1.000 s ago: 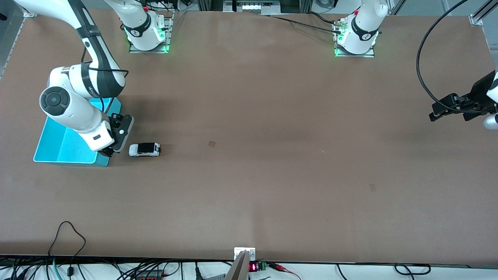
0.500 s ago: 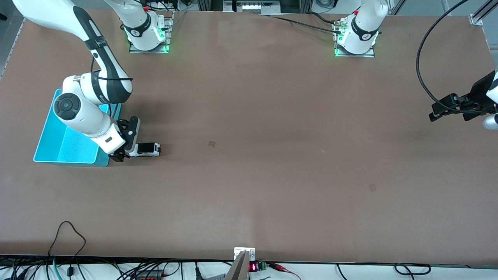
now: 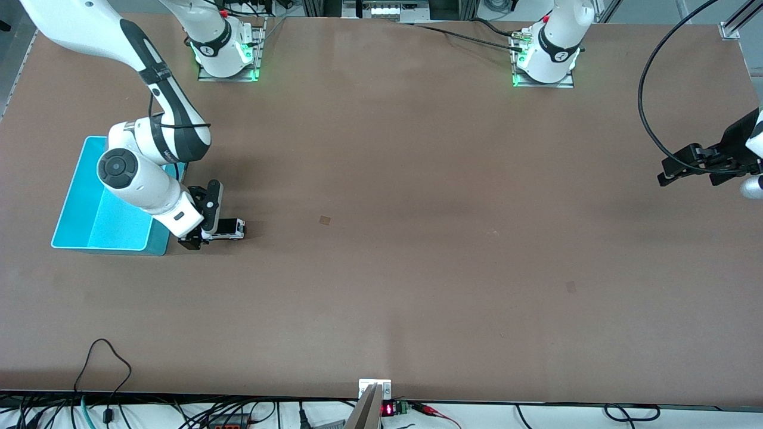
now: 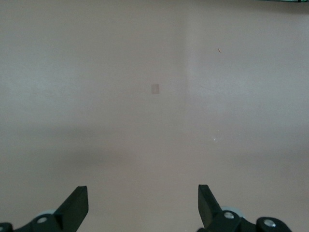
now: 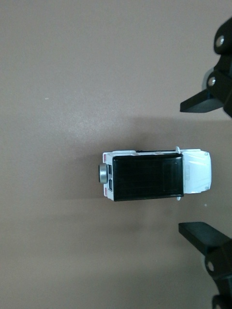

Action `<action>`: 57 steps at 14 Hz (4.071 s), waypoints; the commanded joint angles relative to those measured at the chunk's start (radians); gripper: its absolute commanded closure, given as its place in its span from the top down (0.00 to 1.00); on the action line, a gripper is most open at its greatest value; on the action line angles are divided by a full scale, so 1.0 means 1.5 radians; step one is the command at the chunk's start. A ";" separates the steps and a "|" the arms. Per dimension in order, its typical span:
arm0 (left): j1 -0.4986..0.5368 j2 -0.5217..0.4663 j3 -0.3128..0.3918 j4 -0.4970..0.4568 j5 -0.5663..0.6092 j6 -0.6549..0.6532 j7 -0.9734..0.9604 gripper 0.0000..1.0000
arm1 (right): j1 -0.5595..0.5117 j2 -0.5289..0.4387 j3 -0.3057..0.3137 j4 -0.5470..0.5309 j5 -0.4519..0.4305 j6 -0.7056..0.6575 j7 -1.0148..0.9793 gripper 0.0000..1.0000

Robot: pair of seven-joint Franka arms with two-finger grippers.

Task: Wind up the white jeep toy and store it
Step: 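Close the right gripper on the jeep, then lift the jeep with the right gripper over the turquoise bin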

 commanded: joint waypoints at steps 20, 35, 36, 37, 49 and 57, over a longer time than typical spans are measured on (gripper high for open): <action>-0.003 -0.002 0.009 0.000 -0.005 -0.001 0.013 1.00 | -0.013 0.069 0.007 -0.001 -0.041 0.082 0.013 1.00; -0.009 -0.037 0.004 -0.070 -0.005 0.057 0.015 1.00 | -0.008 0.084 0.007 -0.002 -0.044 0.107 0.022 0.00; -0.011 -0.039 0.003 -0.071 -0.005 0.057 0.014 1.00 | -0.008 0.084 0.007 -0.001 -0.044 0.107 0.022 0.00; -0.011 -0.039 0.000 -0.071 -0.005 0.054 0.014 1.00 | -0.008 0.082 0.007 -0.001 -0.043 0.106 0.022 0.00; -0.009 -0.045 -0.005 -0.060 -0.013 0.021 0.014 1.00 | -0.004 -0.195 -0.012 -0.005 -0.038 -0.163 0.419 0.00; -0.012 -0.045 -0.007 -0.066 -0.008 0.025 0.014 1.00 | 0.055 -0.267 -0.117 -0.035 -0.038 -0.235 0.532 0.00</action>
